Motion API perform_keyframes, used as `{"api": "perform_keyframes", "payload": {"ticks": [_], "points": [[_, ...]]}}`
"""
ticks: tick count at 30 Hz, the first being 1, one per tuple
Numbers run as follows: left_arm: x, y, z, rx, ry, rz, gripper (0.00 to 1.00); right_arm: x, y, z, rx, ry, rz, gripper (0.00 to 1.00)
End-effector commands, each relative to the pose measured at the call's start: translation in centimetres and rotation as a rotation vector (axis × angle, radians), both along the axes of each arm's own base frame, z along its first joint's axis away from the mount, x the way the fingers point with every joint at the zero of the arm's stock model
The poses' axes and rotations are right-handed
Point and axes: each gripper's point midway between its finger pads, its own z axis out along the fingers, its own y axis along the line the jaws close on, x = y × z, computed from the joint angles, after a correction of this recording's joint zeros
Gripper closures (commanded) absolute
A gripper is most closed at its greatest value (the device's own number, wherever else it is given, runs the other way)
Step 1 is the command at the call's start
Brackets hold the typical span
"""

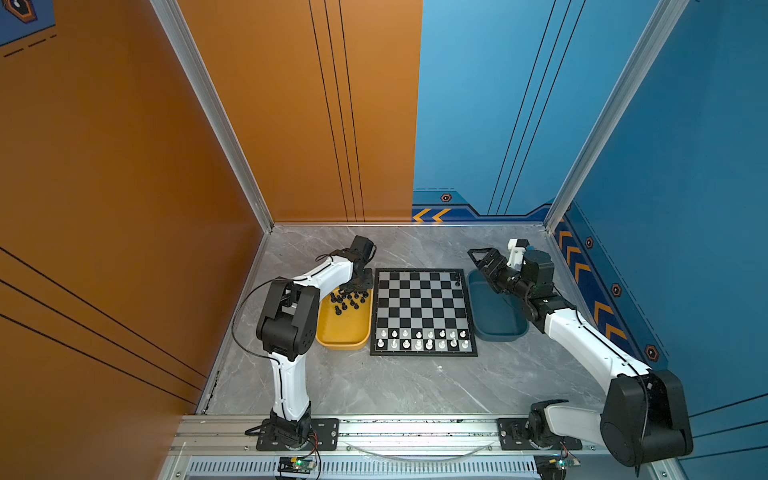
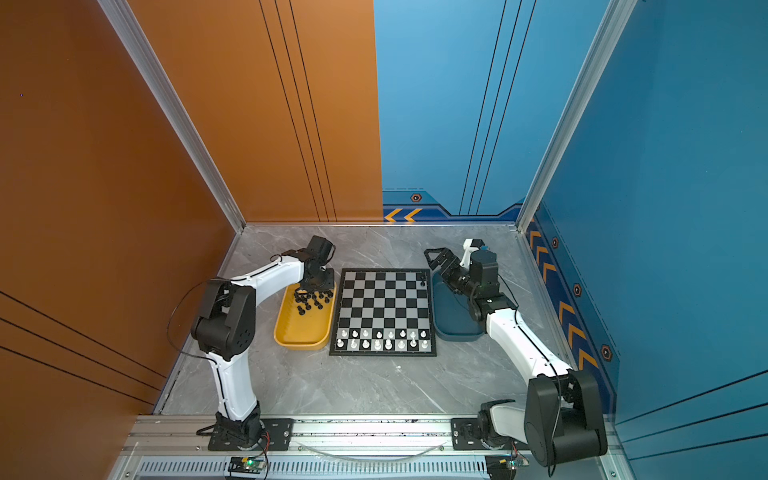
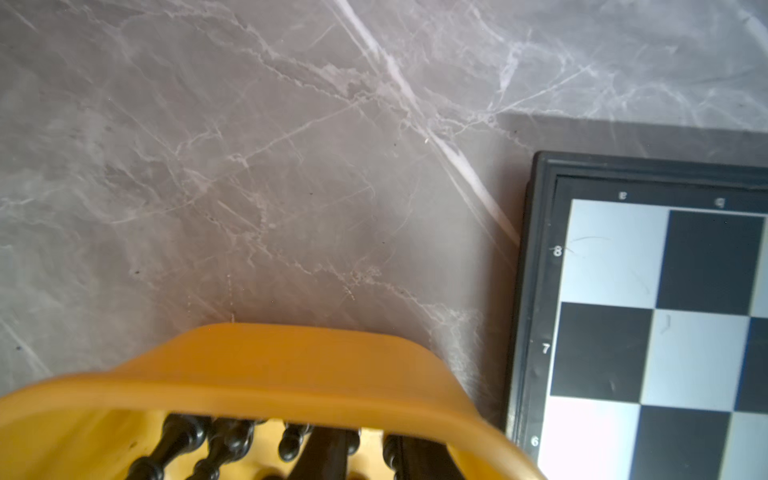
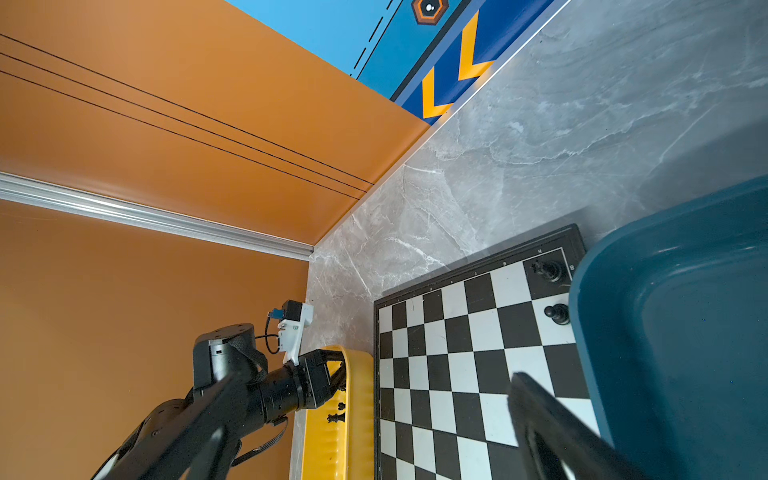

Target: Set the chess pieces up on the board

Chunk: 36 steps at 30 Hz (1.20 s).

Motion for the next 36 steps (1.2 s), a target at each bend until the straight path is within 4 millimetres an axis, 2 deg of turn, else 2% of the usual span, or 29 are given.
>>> {"api": "perform_keyframes", "payload": {"ticks": [1,20,36], "points": [[0.5,-0.3,0.5,-0.024,-0.008,0.008,0.77,0.1,-0.5,1.5,-0.023,-0.036,-0.02,0.0],[0.4,-0.2,2.6,-0.024,-0.052,0.007,0.75,-0.4,-0.8,1.8,-0.028,-0.044,-0.023,0.0],[-0.3,-0.9,1.7,-0.033,-0.017,0.007,0.76,-0.6,-1.0,1.8,-0.029,-0.045,-0.029,0.0]]}}
